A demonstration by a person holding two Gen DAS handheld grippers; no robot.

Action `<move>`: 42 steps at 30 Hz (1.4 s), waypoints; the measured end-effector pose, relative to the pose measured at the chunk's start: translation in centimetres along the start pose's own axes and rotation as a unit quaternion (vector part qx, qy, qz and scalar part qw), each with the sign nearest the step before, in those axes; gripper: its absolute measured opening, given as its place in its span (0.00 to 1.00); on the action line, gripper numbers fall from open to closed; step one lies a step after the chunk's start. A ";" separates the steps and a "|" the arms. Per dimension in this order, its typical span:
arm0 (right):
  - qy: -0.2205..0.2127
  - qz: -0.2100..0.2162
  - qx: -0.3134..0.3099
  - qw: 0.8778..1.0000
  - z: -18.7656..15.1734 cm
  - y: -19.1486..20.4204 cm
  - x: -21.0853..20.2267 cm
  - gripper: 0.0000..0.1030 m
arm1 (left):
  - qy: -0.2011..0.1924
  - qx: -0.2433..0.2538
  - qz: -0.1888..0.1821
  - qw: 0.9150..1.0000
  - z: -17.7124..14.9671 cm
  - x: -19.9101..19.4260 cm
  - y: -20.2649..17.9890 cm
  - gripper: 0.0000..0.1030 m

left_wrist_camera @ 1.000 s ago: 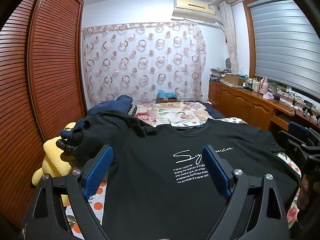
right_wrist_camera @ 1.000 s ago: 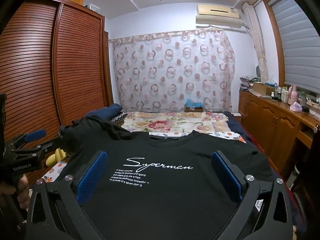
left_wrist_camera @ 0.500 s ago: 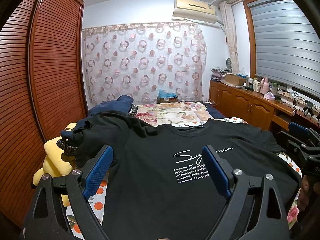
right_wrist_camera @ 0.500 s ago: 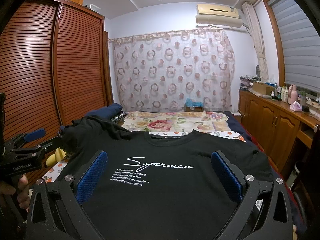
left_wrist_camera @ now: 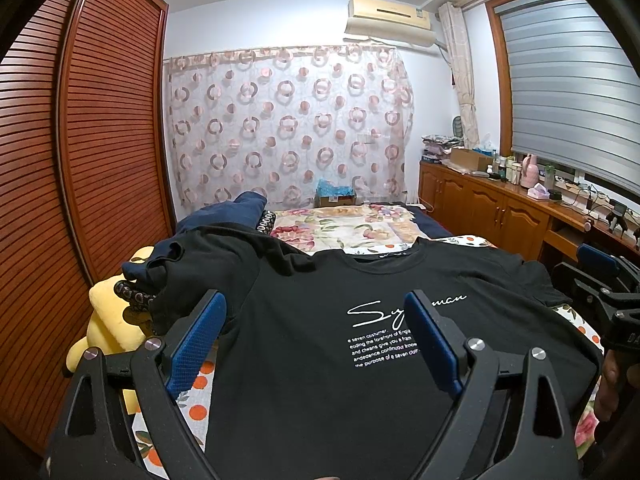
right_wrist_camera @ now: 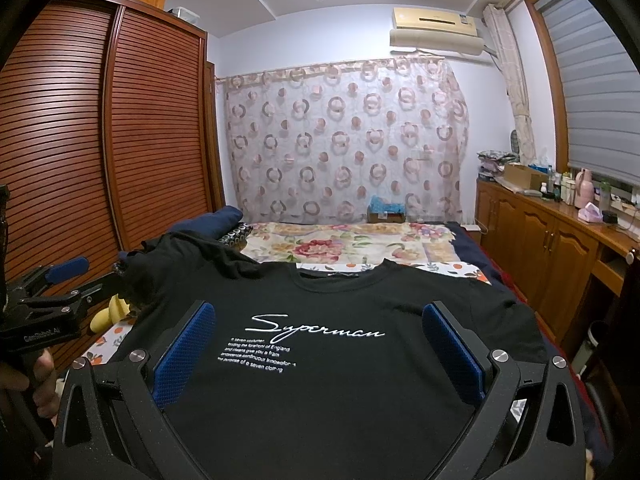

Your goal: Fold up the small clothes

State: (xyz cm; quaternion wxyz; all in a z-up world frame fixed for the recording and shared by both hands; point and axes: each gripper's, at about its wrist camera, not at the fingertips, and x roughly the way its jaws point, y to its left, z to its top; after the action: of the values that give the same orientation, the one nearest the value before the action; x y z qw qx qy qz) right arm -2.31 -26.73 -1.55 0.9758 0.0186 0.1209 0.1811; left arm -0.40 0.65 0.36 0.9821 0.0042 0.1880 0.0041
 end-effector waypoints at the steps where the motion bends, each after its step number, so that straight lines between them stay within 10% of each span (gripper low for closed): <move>1: 0.000 0.000 0.000 1.000 0.0 0.0 0.0 1.00 | 0.000 0.000 0.000 1.000 0.0 0.0 0.0 0.88; 42: -0.001 -0.002 0.001 1.000 0.0 0.0 0.1 1.00 | -0.001 0.003 0.002 1.000 0.2 0.0 0.2 0.88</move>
State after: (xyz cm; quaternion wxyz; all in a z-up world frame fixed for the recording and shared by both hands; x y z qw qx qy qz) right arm -2.25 -26.70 -1.62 0.9763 0.0192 0.1204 0.1790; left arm -0.31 0.90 0.52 0.9823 0.0074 0.1869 0.0056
